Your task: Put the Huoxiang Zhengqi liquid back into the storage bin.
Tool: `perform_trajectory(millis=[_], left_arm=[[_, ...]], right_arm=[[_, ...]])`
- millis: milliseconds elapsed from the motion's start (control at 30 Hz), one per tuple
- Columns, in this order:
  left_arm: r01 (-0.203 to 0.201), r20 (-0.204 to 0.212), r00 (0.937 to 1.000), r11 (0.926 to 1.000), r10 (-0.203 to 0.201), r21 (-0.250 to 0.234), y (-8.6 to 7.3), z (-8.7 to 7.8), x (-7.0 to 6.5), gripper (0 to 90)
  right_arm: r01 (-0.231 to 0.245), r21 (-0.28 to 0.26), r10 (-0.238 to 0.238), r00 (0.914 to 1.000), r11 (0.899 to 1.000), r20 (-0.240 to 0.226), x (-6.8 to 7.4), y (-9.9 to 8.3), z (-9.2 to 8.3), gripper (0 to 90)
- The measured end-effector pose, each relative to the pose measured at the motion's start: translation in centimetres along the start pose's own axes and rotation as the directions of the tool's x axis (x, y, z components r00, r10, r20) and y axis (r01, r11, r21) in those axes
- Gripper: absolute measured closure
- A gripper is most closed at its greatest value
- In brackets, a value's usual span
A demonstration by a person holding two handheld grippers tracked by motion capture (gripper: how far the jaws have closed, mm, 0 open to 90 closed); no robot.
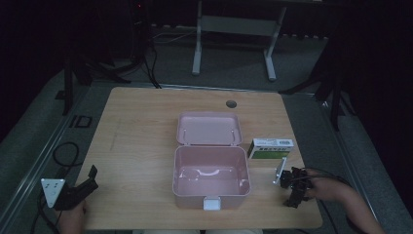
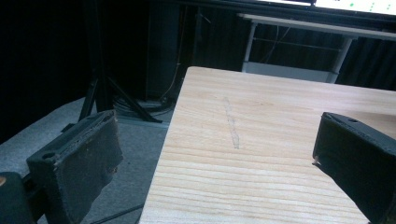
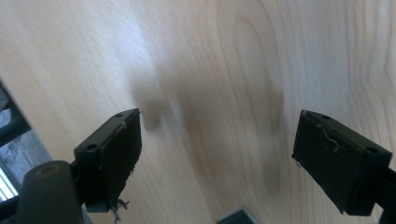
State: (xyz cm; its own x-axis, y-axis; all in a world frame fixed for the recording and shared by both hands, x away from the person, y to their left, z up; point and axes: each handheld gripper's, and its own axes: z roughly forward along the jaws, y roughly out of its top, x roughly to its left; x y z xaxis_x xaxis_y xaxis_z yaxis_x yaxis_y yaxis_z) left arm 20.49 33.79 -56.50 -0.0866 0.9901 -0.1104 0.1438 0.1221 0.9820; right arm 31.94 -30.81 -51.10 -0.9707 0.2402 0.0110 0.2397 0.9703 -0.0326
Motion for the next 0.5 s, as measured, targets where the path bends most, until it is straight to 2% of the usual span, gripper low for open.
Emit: perform_trajectory(millis=[133, 267, 333, 433, 500], left_arm=[[-0.008, -0.003, 1.0, 1.0, 0.008, -0.001, 0.0, 0.0, -0.1, 1.2], [-0.004, -0.003, 1.0, 1.0, 0.004, -0.004, 0.0, -0.1, 0.0, 1.1], [-0.003, -0.001, 1.0, 1.0, 0.003, -0.003, 0.0, -0.1, 0.0, 1.1], [-0.004, 0.0, 1.0, 1.0, 0.004, -0.003, 0.0, -0.1, 0.0, 1.1], [-0.003, 0.0, 1.0, 1.0, 0.003, -0.004, 0.0, -0.1, 0.0, 1.1]], right_arm=[[0.059, 0.004, -0.059, 0.9983, 0.998, -0.005, 0.3, 1.0, -0.4, 15.0], [0.147, 0.015, -0.148, 0.9888, 0.989, 0.022, 1.0, 1.8, -0.6, 13.4], [0.152, 0.04, -0.152, 0.9884, 0.988, -0.009, 1.1, 2.3, -0.8, 12.5], [0.118, 0.072, -0.114, 0.9918, 0.99, -0.057, 1.0, 3.2, -1.1, 12.6], [0.136, 0.076, -0.135, 0.9906, 0.988, -0.022, 1.2, 3.6, -1.2, 13.2]])
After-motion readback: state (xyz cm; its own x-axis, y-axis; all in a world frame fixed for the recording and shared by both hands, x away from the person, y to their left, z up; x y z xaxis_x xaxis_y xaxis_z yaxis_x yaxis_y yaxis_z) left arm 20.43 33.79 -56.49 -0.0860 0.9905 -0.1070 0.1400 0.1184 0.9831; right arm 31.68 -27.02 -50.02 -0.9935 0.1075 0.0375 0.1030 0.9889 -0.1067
